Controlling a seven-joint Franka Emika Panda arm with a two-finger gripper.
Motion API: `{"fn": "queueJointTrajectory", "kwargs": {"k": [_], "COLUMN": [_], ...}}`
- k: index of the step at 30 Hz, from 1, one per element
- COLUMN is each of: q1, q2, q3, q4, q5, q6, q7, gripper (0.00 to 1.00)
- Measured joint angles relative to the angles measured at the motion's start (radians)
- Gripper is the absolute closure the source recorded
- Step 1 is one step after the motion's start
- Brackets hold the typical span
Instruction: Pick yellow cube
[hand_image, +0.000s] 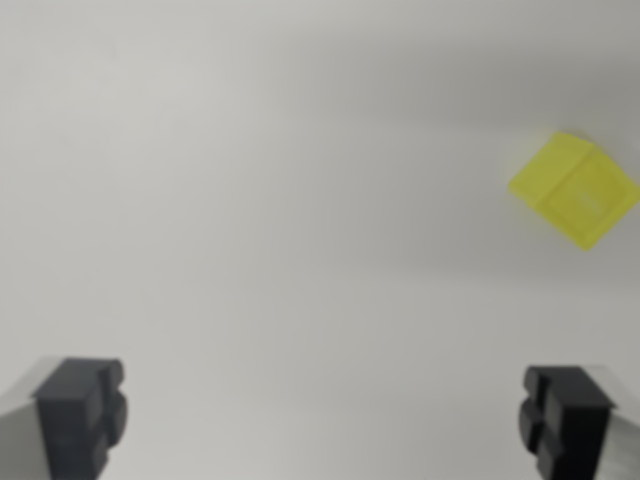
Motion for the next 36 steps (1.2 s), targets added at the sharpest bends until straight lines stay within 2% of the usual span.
{"fn": "queueJointTrajectory", "kwargs": {"k": [8, 36], "q1": [-0.003, -0.068], "q2": [0.0, 0.046], "q3": [0.0, -0.001], "q4": [-0.006, -0.073], "q5": [0.0, 0.001], "q6": [0.008, 0.134], "q7": [0.008, 0.076], "gripper": [0.0, 0.0]}}
